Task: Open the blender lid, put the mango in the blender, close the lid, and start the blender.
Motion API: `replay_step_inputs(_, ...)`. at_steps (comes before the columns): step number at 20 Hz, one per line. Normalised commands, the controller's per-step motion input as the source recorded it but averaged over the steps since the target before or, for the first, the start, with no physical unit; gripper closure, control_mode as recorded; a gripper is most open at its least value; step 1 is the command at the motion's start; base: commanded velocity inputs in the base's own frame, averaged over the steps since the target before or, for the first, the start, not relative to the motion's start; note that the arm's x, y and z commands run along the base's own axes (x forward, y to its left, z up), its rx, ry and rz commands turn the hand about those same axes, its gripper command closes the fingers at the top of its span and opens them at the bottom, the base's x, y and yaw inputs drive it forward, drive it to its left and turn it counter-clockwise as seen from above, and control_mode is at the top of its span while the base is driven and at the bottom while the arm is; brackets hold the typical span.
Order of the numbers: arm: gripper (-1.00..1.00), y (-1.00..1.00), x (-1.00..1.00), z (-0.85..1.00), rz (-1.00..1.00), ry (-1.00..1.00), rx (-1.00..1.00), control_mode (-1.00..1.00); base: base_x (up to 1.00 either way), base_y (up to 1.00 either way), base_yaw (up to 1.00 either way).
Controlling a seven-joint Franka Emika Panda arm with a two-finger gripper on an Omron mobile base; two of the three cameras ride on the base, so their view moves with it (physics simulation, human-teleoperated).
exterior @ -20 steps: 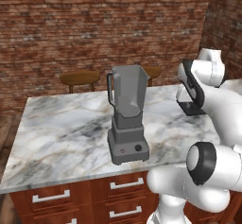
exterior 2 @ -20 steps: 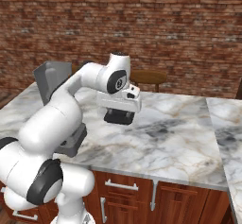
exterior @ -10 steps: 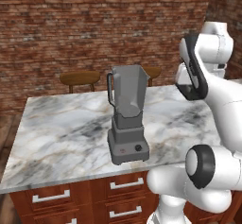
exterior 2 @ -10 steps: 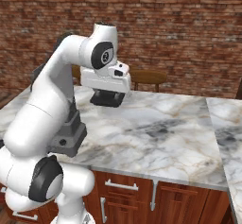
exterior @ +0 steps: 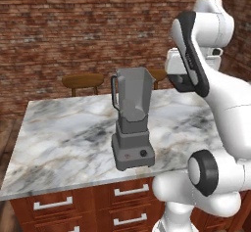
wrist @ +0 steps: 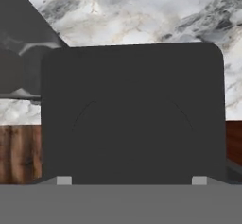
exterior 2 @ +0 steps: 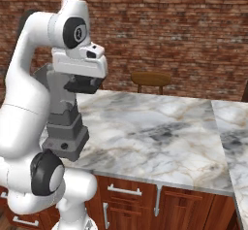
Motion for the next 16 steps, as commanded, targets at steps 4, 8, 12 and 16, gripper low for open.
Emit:
replay_step_inputs(4,1.0,0.91,-0.03,0.34,0.0,0.0,0.0,-1.0,0.0,0.0,0.0)
replay_step_inputs(8,1.0,0.77,0.1,0.4,-0.01,0.0,0.0,-1.0,0.0,0.0,0.0)
replay_step_inputs(12,1.0,0.51,0.24,0.43,-0.05,0.0,0.0,-1.0,0.0,0.0,0.0)
replay_step_inputs(16,1.0,0.37,0.24,0.22,-0.05,0.0,0.02,-1.0,0.0,0.0,0.0)
